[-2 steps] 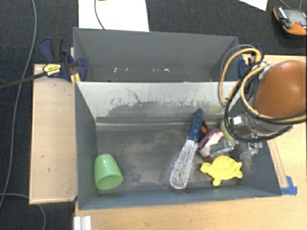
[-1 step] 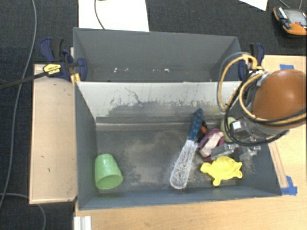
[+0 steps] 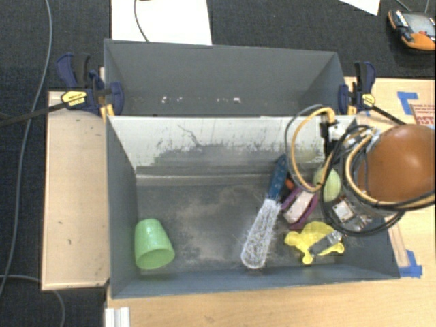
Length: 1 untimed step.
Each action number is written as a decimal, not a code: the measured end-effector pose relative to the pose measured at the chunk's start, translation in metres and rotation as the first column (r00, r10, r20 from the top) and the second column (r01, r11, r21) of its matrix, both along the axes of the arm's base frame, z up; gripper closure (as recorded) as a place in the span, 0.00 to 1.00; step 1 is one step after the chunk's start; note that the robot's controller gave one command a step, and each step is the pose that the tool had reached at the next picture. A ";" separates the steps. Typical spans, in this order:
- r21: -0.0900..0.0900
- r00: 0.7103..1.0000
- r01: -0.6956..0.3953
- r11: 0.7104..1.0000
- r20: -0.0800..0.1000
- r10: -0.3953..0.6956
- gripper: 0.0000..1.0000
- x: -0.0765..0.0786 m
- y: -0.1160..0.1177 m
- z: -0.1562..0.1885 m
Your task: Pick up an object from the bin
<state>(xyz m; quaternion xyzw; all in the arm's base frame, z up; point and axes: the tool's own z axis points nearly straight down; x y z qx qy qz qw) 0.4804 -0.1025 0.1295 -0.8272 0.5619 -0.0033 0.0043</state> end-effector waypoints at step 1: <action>-0.002 0.997 -0.081 0.997 0.005 0.081 0.00 0.011 -0.014 -0.014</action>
Offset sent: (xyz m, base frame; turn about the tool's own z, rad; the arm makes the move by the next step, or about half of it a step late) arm -0.0018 -0.0216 -0.0510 -0.4023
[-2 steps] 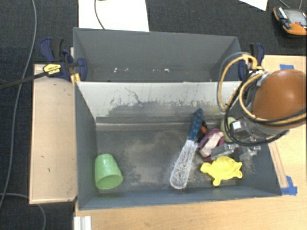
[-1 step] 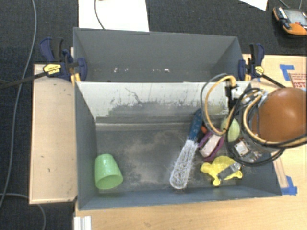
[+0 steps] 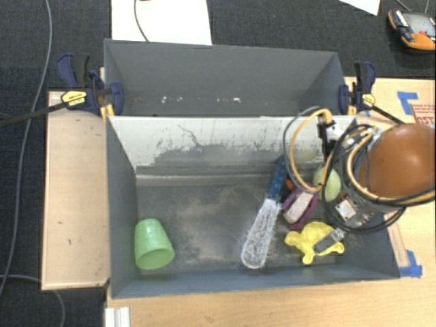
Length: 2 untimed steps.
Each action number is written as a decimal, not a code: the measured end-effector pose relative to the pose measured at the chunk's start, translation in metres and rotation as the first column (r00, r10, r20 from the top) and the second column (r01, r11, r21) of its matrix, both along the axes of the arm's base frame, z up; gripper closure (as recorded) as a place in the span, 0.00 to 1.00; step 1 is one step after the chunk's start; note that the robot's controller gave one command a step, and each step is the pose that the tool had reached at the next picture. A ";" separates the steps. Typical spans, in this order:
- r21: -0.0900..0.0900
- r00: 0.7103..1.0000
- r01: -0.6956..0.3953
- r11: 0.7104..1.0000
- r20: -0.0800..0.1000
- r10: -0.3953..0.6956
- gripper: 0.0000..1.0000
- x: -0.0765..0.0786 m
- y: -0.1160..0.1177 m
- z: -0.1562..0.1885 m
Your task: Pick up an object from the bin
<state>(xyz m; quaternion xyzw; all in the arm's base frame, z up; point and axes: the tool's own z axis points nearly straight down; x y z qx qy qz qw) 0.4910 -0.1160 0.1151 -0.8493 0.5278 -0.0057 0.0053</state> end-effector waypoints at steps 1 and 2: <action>0.007 0.948 -0.317 0.948 0.007 0.317 0.00 -0.011 0.000 -0.036; 0.007 0.943 -0.334 0.943 0.011 0.334 0.00 -0.011 -0.004 -0.036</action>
Offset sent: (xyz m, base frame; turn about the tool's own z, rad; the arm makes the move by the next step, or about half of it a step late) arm -0.0133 -0.0243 -0.0395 -0.3856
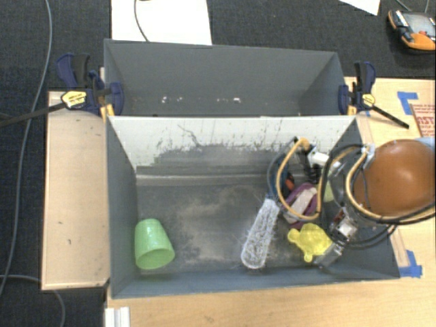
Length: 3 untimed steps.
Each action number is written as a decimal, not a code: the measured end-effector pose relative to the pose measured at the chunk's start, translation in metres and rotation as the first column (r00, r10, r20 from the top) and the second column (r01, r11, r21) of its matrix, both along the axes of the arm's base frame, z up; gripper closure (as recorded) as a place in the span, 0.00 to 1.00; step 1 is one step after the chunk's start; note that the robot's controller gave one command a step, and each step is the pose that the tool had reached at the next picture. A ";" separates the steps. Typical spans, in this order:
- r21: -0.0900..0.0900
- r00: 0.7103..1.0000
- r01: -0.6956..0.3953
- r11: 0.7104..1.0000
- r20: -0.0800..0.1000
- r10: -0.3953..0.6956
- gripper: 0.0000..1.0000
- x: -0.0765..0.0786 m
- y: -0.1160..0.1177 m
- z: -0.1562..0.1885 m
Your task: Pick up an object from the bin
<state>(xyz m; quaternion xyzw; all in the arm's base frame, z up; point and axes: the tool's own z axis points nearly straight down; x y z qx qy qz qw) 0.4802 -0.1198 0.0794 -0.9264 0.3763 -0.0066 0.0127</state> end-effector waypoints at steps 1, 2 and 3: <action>0.004 1.000 0.027 1.000 -0.008 -0.027 0.00 0.007 -0.003 0.009; -0.002 0.961 -0.277 0.961 -0.003 0.277 0.00 0.003 -0.017 0.062; 0.003 0.997 0.071 0.997 -0.008 -0.071 0.00 0.001 0.019 0.002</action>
Offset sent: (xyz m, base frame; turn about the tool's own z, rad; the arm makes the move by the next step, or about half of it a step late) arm 0.0016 -0.0209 0.0736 -0.3160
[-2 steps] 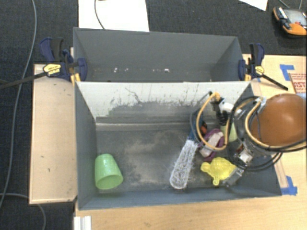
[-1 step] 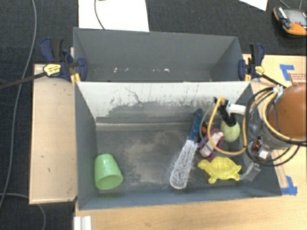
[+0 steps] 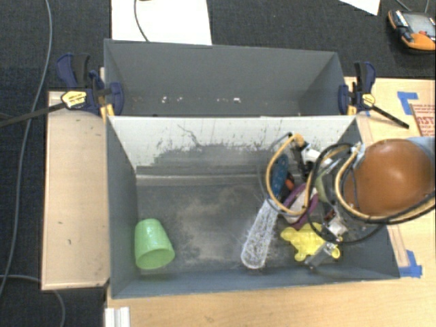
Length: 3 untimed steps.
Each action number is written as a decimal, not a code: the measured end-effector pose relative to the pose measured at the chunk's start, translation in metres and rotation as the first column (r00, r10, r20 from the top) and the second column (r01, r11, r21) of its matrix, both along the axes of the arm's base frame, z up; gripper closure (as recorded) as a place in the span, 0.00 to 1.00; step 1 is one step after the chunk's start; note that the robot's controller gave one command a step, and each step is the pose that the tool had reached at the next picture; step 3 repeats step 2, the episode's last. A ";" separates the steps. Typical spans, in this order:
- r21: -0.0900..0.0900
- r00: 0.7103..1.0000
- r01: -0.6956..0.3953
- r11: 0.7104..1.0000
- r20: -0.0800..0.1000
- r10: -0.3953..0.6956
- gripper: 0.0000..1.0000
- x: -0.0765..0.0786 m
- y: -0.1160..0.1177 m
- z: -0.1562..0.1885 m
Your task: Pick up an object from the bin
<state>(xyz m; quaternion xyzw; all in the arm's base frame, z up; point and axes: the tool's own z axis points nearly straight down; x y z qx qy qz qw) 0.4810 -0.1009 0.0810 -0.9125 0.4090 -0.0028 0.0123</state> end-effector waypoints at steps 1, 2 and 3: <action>-0.003 0.984 -0.180 0.984 0.006 0.180 0.00 0.000 -0.009 0.002; -0.008 0.919 -0.394 0.919 0.020 0.394 0.00 0.000 -0.002 -0.009; -0.008 0.919 -0.394 0.919 0.020 0.394 0.00 0.000 -0.002 -0.009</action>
Offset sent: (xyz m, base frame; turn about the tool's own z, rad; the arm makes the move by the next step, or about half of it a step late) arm -0.0027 -0.0028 -0.0110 -0.4078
